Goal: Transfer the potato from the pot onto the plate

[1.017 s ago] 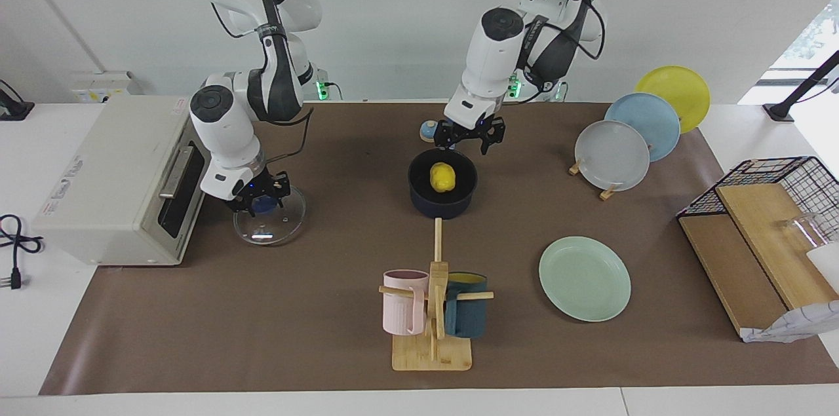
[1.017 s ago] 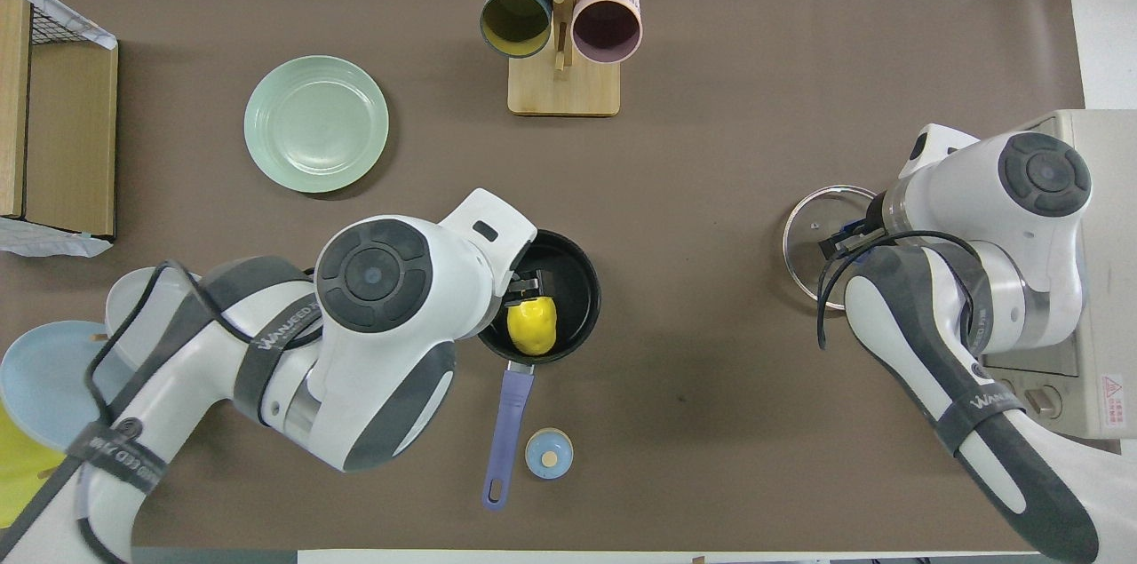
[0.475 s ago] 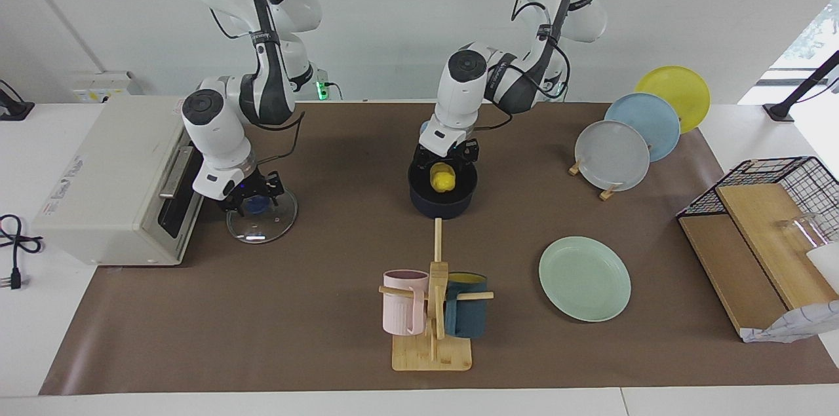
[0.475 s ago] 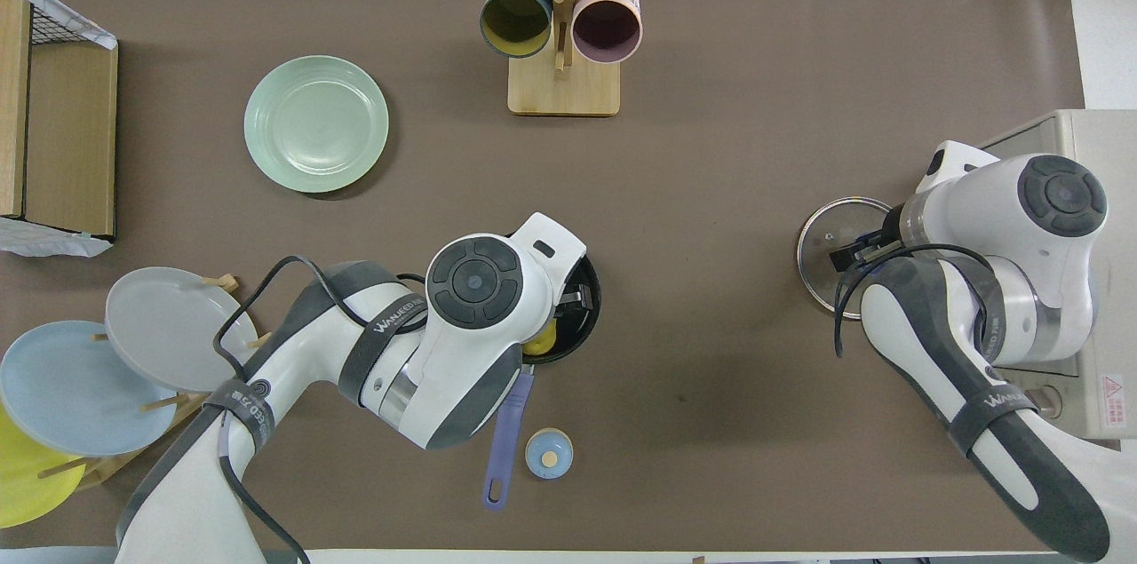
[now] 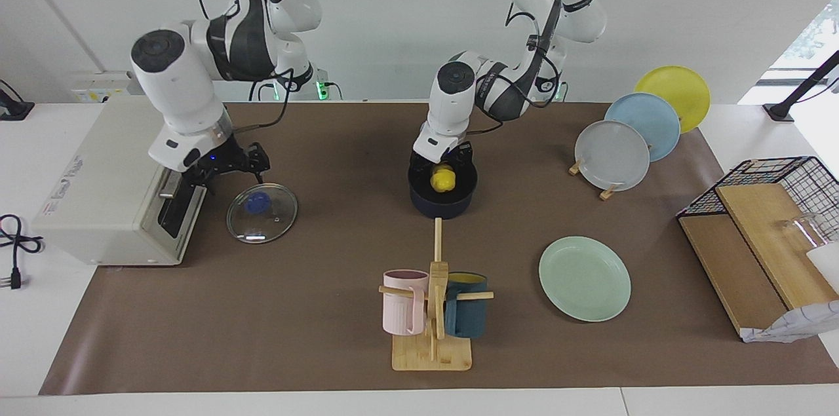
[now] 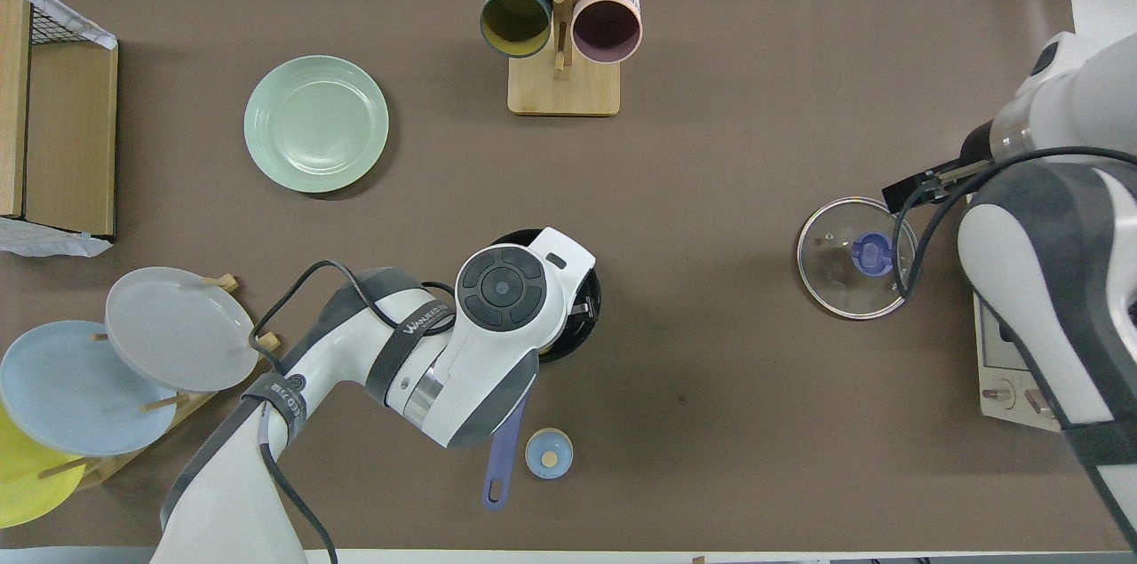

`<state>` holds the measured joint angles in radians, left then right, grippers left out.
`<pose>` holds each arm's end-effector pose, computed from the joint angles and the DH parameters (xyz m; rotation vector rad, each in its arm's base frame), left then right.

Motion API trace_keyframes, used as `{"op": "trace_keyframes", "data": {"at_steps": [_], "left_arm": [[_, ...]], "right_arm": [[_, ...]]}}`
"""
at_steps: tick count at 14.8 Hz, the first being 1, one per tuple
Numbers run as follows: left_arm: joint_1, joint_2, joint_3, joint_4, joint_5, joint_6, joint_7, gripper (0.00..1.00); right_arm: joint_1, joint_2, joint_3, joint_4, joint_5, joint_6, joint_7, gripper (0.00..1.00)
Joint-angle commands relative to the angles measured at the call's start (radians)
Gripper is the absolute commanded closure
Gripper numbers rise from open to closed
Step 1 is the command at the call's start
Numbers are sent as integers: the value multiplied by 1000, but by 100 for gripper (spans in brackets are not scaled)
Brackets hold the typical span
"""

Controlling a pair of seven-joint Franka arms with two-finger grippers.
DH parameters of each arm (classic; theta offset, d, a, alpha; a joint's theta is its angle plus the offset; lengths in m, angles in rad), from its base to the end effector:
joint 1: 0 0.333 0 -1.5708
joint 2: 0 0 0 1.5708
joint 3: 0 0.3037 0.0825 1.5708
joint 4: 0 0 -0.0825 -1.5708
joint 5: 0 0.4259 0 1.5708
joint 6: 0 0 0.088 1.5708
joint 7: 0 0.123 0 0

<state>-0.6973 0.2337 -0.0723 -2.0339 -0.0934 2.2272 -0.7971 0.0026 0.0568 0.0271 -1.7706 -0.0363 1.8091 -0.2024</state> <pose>0.4378 -0.4295 0.2734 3.1002 0.1359 -0.1424 0.6181 0.0145 0.4787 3.0869 0.3737 -0.0328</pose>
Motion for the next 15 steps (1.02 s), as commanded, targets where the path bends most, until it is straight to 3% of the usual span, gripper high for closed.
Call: {"op": "trace_keyframes", "data": {"at_steps": [1,5,6,7,9,10,15], "left_arm": [[-39,18,19,-11,-28,41,-16,0],[-42,26,19,-12,-28,54,-24,0],[-42,26,20,-12,-28,54,-21,4],[-39,26,20,-9,-28,51,-16,25],[-30,27,20,-5,-28,48,-10,84],[-27,26,20,-3,-28,43,-10,100],[1,13,22,15,-28,17,-8,100]], "right_arm": [[-4,-46,1,49,15,-121,60,0],[-18,-91,-1,17,15,-168,86,0],[-16,-91,-3,20,15,-163,86,0],[-15,-91,-3,19,15,-162,89,0],[-19,-92,-6,11,15,-154,81,0],[-19,-89,-9,13,13,-128,84,0],[-6,-69,-13,57,10,-169,89,0]]}}
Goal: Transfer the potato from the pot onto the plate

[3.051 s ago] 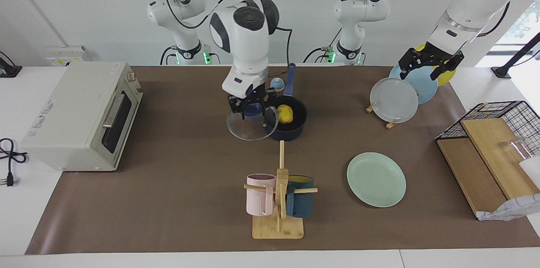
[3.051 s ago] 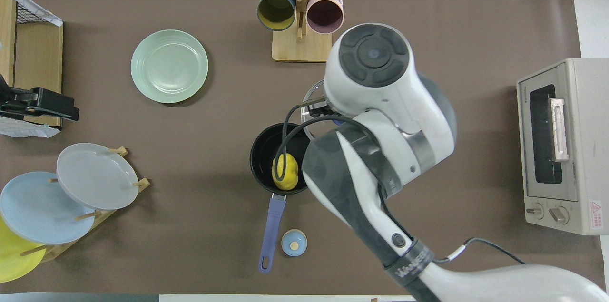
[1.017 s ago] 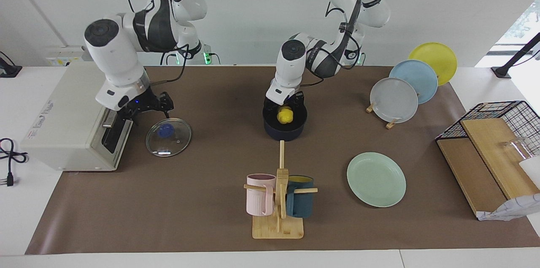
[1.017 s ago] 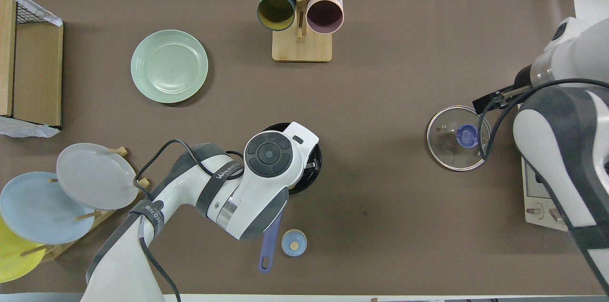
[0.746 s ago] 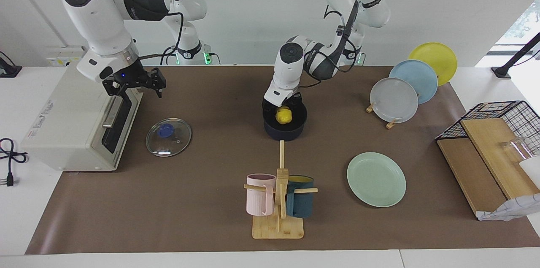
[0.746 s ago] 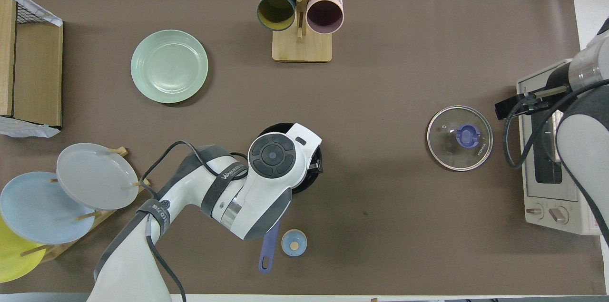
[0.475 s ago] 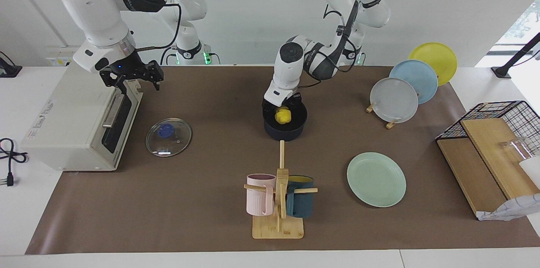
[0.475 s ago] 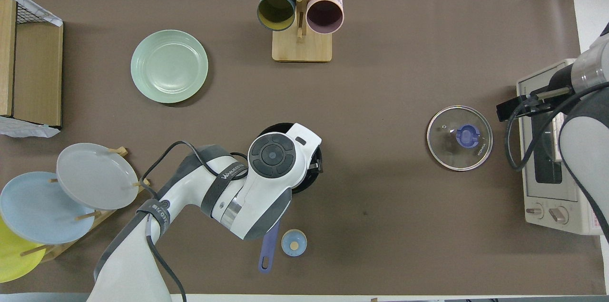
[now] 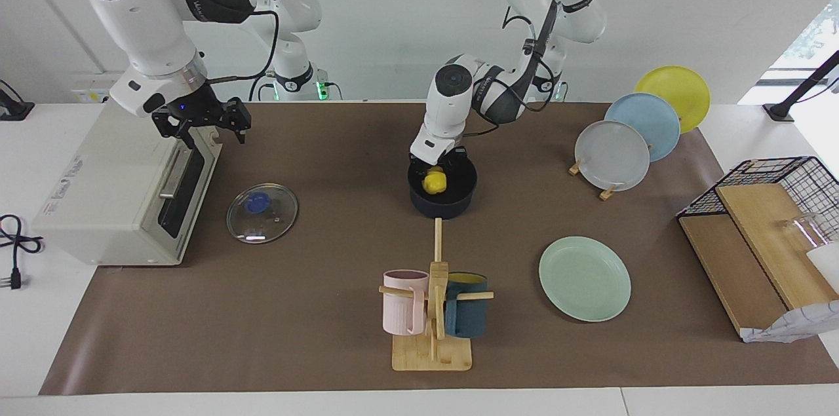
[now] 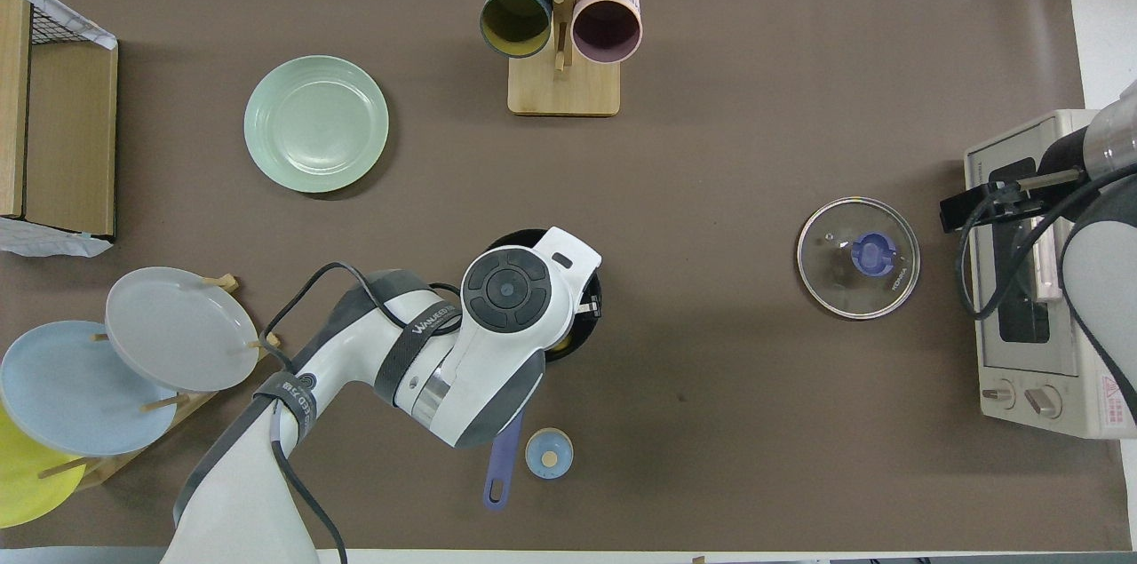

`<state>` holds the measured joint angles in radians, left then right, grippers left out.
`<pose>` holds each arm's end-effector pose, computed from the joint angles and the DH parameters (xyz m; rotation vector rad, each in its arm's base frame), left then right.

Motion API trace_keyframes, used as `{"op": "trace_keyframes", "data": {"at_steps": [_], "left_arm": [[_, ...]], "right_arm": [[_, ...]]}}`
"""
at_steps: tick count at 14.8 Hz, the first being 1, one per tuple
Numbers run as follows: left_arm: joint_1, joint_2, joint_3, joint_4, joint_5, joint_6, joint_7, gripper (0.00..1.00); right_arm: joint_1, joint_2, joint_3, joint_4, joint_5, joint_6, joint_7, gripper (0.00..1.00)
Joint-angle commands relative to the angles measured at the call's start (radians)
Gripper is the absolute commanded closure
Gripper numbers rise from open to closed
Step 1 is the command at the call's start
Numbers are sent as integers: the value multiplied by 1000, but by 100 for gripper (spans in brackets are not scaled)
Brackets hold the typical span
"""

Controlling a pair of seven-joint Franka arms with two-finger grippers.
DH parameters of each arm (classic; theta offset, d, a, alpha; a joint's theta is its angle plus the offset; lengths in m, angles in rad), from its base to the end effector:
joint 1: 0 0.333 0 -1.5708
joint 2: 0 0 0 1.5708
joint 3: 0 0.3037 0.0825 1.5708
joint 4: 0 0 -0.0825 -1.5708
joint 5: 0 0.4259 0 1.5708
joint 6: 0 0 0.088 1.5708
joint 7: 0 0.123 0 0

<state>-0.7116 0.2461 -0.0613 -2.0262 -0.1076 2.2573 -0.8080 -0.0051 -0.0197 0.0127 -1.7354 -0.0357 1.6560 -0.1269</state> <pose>0.4403 -0.4350 0.2718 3.0768 0.1628 -0.1232 0.5904 0.0004 0.5304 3.1006 0.2152 -0.0960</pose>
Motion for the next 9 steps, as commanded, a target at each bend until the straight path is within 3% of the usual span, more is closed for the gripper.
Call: {"op": "trace_keyframes", "data": {"at_steps": [1,3,6,9], "left_arm": [[23,-1,11,26,-14,-42,7,100],[49,-8,8,53,-14,-85,15,100],[70,-66,8,81,-15,-180,16,100],[159,-105,11,252,-21,-416,71,100]], "right_arm": [[7,24,3,49,10,-42,25,0],[5,58,1,101,10,-80,33,0],[4,55,0,99,10,-76,30,0],[-12,50,0,91,11,-74,30,0]]}}
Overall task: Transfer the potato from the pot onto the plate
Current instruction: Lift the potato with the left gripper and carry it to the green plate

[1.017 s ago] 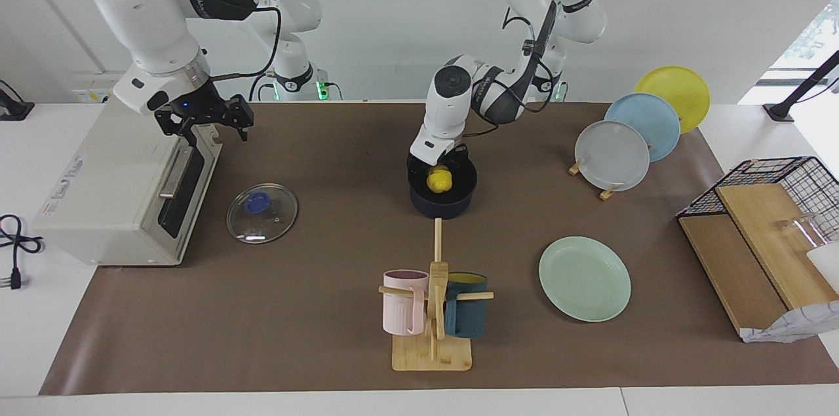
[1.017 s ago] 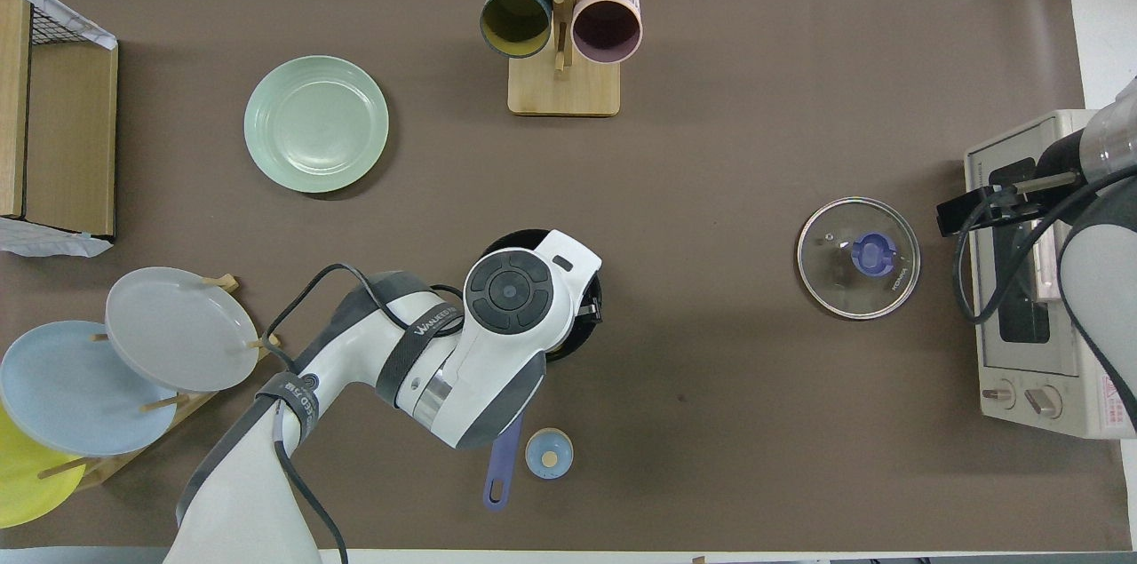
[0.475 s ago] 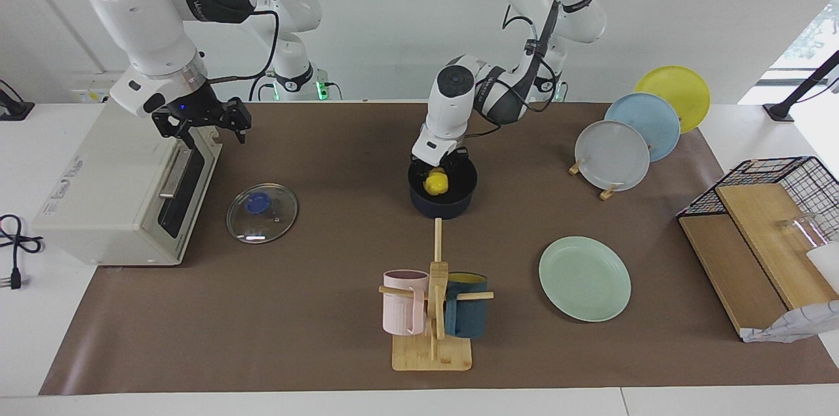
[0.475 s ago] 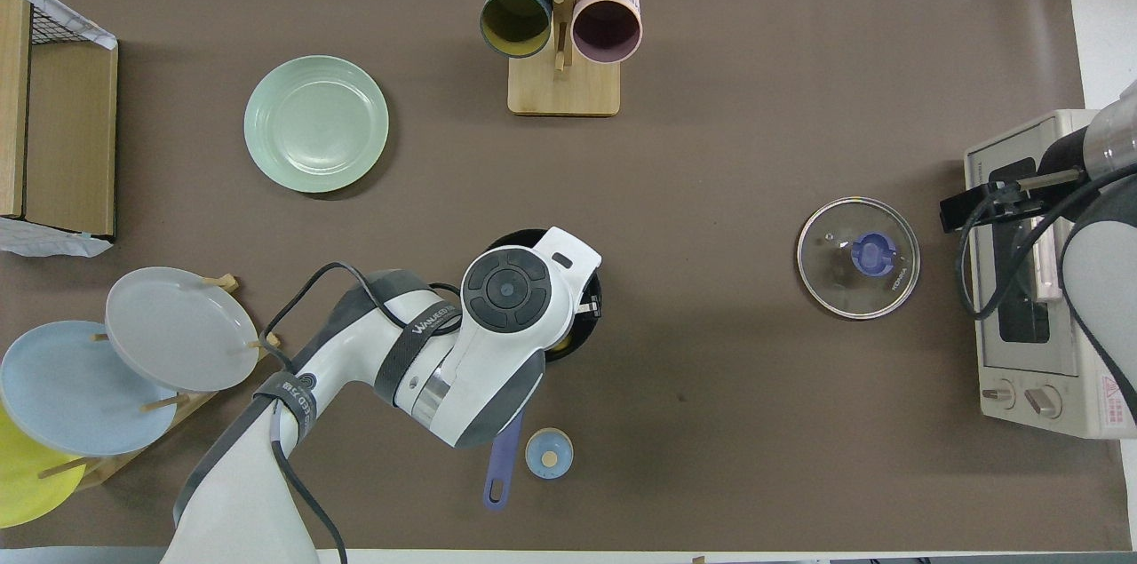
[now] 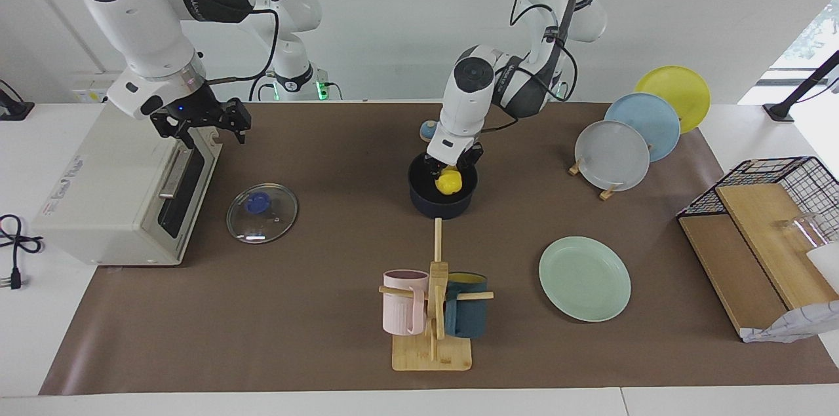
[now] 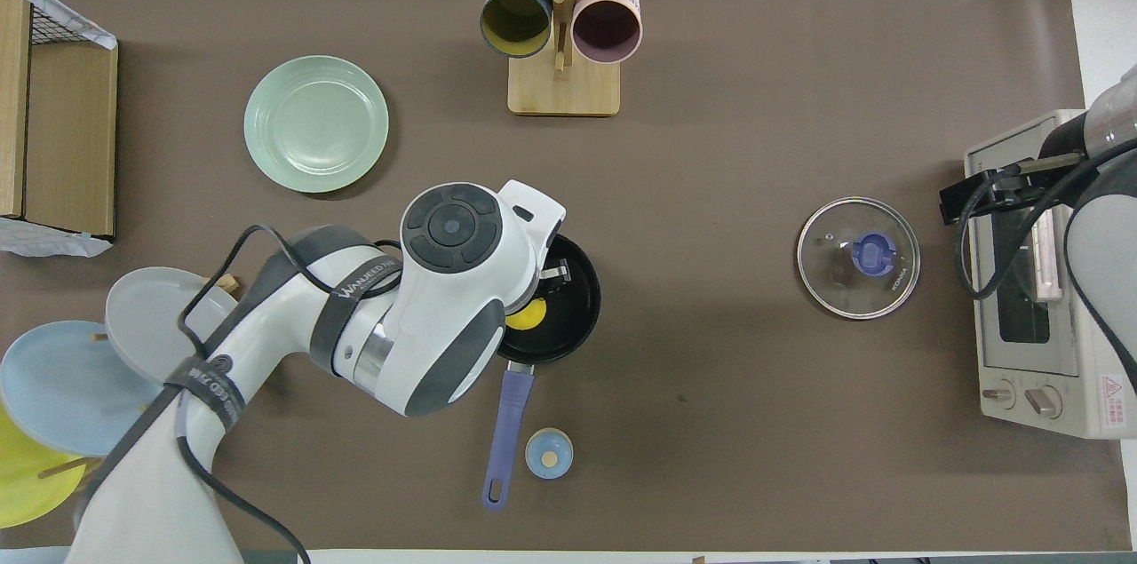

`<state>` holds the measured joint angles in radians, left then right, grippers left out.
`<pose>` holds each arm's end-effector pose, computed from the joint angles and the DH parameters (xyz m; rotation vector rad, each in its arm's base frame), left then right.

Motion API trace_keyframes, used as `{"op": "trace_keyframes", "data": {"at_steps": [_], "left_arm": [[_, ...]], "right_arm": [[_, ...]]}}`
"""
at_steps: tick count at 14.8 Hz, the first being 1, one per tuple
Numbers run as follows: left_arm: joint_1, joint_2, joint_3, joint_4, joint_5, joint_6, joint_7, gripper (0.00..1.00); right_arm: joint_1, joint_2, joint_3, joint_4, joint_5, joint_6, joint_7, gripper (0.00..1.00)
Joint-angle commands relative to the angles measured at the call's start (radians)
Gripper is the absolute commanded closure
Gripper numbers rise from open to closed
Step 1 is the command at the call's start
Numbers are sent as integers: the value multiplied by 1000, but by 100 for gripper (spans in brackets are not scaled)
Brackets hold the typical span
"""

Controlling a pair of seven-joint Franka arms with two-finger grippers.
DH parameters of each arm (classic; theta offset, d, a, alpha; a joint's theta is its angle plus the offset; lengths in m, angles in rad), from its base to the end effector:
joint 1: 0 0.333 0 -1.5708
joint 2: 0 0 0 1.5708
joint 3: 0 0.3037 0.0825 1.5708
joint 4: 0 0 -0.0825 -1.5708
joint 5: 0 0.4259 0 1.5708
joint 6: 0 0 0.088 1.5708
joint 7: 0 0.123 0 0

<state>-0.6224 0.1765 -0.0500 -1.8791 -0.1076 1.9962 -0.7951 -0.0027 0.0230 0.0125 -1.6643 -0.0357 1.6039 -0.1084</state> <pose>0.4887 -0.3985 0.3646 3.0867 0.2639 -0.1778 0.5995 0.0015 0.5373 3.1020 0.1877 -0.1322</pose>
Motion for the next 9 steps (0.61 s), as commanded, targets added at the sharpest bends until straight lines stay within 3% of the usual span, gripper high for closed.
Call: {"op": "trace_keyframes", "data": {"at_steps": [1,3,6,9], "left_arm": [[122,-23,1,185,-36,-222,94,100],[226,32,1,285,-43,-293,204,100],[378,70,4,305,-29,-278,429,100],[464,219,4,388,44,-179,537,100]], "right_arm": [[-14,8,0,18,11,-22,15,0],[-14,5,0,17,11,-18,18,0],[-10,8,1,34,11,-15,19,0],[-4,9,-26,35,17,-22,59,0]]}}
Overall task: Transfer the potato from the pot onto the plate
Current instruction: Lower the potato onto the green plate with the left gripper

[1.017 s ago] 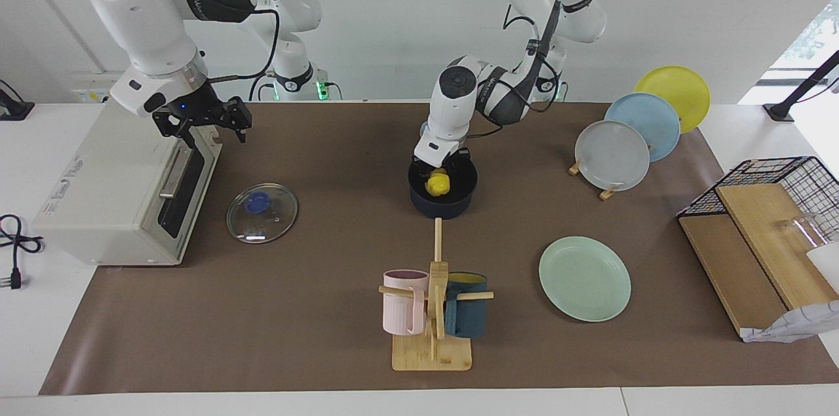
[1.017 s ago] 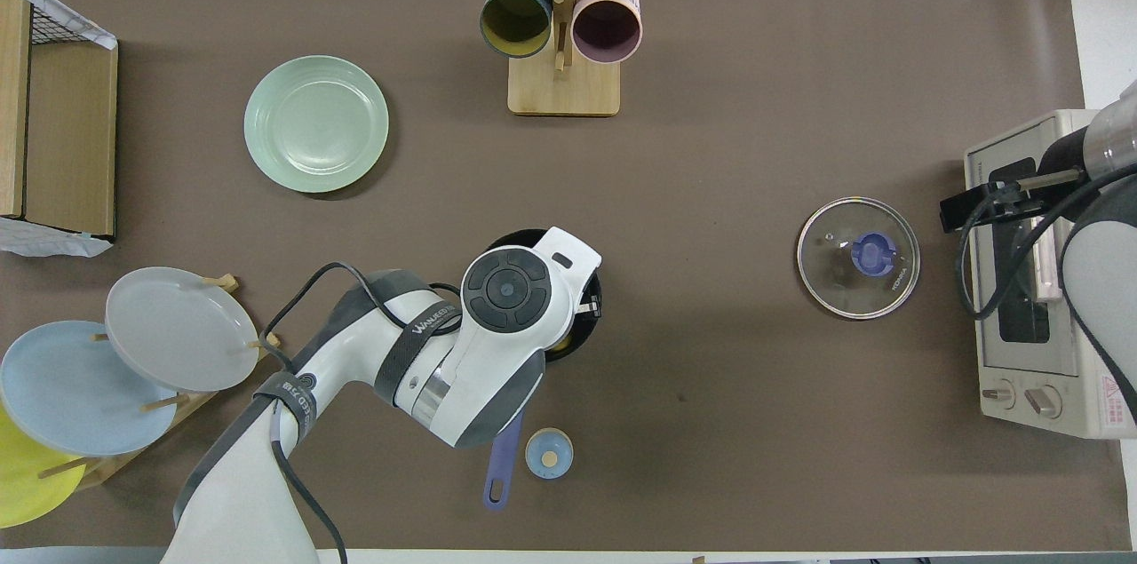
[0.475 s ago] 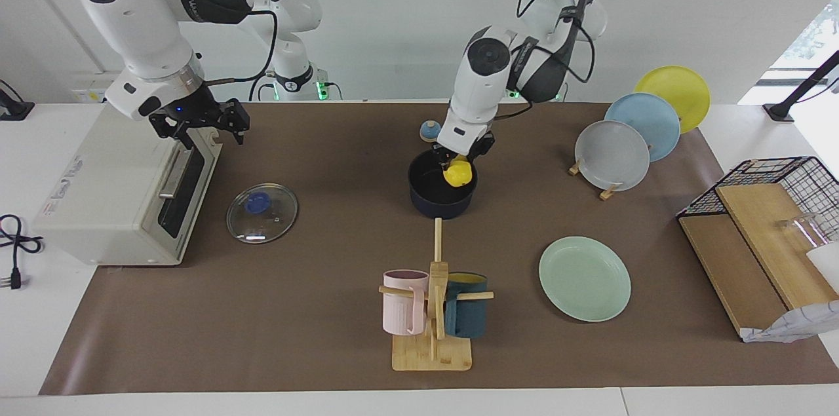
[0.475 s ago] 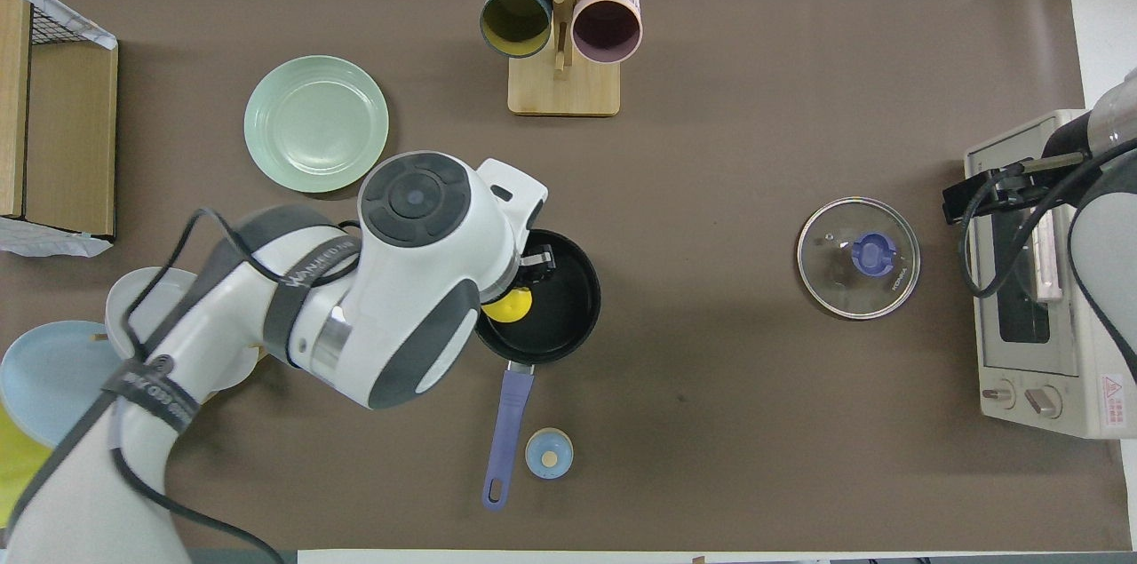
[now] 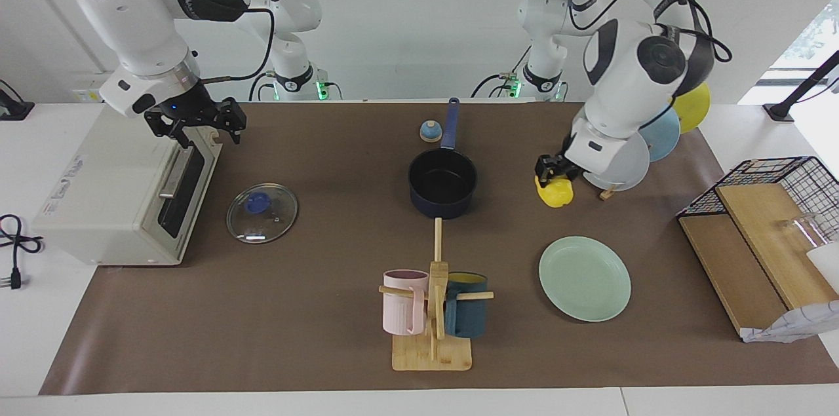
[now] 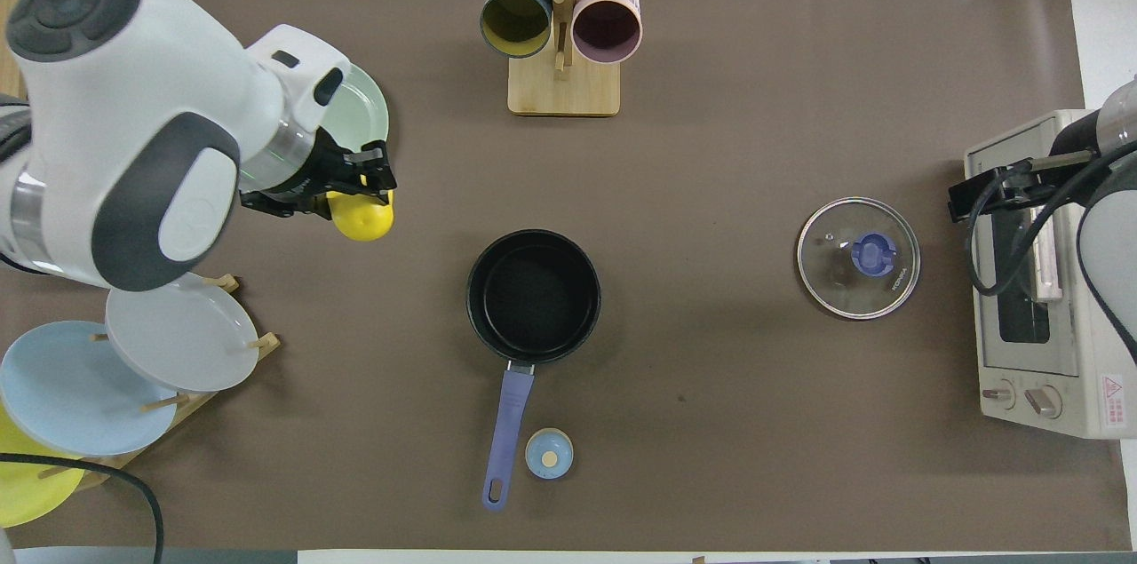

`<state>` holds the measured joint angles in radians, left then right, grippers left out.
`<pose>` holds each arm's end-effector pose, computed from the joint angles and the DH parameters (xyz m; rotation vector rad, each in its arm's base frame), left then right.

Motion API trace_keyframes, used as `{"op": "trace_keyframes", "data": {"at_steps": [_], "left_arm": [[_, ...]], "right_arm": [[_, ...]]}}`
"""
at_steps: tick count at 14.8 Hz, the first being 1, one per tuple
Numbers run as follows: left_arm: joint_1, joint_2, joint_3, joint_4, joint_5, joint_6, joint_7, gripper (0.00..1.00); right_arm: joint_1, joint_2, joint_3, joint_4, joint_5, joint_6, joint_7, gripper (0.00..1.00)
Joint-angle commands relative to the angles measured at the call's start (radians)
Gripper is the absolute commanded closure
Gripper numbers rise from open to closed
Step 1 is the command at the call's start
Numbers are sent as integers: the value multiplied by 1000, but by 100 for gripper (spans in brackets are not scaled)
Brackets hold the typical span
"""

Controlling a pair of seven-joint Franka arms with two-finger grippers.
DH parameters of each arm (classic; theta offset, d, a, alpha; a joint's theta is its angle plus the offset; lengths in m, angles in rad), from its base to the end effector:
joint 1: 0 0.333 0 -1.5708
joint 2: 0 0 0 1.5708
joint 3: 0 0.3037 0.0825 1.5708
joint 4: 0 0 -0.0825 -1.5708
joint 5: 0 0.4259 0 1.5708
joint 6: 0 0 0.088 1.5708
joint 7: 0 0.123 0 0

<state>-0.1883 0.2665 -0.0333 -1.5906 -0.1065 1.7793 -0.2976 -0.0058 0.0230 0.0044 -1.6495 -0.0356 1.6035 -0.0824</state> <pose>0.6514 -0.1562 0.4344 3.0451 0.1569 -0.1585 0.6008 -0.0051 0.5449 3.1045 0.1295 -0.1095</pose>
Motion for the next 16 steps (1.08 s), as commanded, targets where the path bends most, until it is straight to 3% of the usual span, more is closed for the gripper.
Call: {"op": "trace_keyframes", "data": {"at_steps": [1,3,6,15,16], "left_arm": [[35,188,-13,136,65,64,41,100],[36,272,-10,182,70,112,72,100],[55,315,-10,181,71,184,100,100],[59,309,-10,127,90,259,219,98],[61,306,-10,126,90,253,221,38]], "right_arm": [[4,9,-38,23,16,-13,32,0],[4,12,-46,23,16,22,35,0],[3,12,-46,23,16,26,36,0],[-2,0,-46,11,16,13,36,0],[-3,-2,-46,11,16,13,36,0]]}}
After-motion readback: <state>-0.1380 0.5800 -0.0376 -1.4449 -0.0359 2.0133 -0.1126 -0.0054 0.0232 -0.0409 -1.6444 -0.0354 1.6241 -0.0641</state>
